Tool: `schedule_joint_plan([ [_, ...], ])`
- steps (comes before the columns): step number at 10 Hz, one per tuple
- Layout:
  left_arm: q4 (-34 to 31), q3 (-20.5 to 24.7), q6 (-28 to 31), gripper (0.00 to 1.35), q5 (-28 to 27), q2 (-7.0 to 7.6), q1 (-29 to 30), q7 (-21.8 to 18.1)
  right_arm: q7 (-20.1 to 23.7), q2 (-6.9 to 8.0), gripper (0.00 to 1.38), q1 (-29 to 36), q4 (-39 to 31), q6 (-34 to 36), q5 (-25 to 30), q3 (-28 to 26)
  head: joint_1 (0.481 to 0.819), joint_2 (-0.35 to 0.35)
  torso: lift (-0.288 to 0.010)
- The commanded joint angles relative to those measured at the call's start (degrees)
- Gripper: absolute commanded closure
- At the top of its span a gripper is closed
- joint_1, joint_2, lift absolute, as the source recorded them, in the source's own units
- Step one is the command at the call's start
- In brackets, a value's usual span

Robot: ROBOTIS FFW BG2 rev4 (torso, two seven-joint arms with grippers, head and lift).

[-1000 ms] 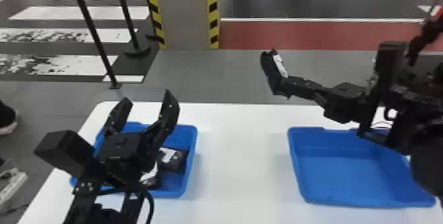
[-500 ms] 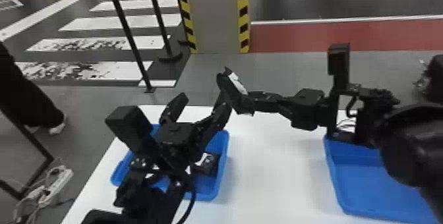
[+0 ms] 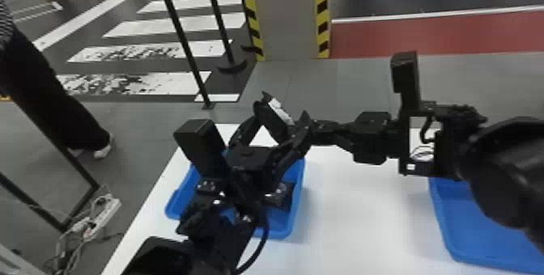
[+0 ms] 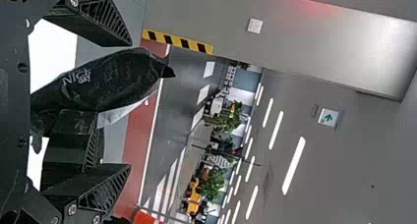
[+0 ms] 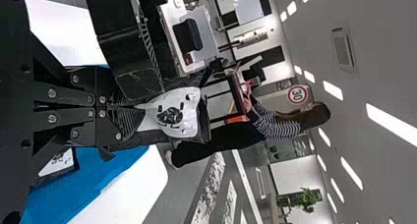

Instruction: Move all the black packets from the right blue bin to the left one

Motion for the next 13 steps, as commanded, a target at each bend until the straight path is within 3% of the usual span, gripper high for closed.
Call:
schedule_joint_plan([
  [1,0.1,0.4,0.0,0.15,0.6,-0.50,0.1,0.0,0.0,-0.09,1.19,-0.2,0.0,0.0,-0.6,1.2,0.644,0.274,-0.110],
  [3,0.1,1.4,-1.5,0.23,-0.6,-0.83,0.6,0.7,0.0,-0.09,1.19,0.0,0.0,0.0,-1.3,2.0,0.647,0.286,-0.110],
  [5,0.1,1.4,-1.8,1.27,-0.5,-0.83,0.9,1.0,0.0,-0.09,1.19,-0.1,0.0,0.0,-1.4,2.1,0.651,0.310,-0.110],
  [6,0.1,1.4,-2.2,1.22,0.0,-0.83,0.9,1.0,0.0,-0.09,1.19,-0.1,0.4,0.0,-1.4,2.1,0.652,0.312,-0.110],
  [12,0.1,1.4,-7.0,1.22,0.8,-0.83,1.3,1.1,-0.4,0.35,1.18,-0.8,2.8,-1.7,-2.6,2.1,0.637,0.317,-0.110],
  [13,0.1,1.5,-7.6,1.22,0.7,-0.83,1.5,1.3,-0.4,0.53,0.95,-0.9,3.8,-4.4,-3.3,1.9,0.635,0.316,-0.110],
])
